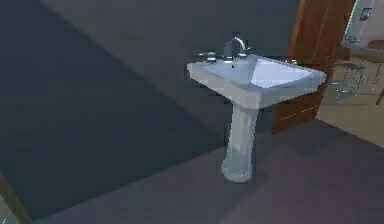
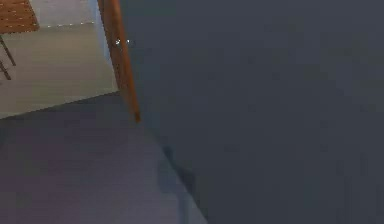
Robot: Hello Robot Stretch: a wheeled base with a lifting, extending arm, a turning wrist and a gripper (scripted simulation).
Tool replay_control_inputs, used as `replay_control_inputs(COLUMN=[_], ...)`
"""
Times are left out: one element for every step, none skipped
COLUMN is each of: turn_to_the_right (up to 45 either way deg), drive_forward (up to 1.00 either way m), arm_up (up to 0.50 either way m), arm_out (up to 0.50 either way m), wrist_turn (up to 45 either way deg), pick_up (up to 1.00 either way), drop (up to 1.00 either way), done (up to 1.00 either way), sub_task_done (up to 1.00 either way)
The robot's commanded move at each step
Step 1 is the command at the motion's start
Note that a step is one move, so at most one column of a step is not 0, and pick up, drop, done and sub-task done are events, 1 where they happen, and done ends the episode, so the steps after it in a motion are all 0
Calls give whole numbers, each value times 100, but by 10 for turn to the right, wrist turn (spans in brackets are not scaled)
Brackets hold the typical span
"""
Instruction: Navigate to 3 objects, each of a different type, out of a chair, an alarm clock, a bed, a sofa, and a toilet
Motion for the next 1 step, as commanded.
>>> replay_control_inputs(turn_to_the_right=[-450], drive_forward=[0], arm_up=[0], arm_out=[0], wrist_turn=[0], pick_up=[0], drop=[0], done=[0], sub_task_done=[0])
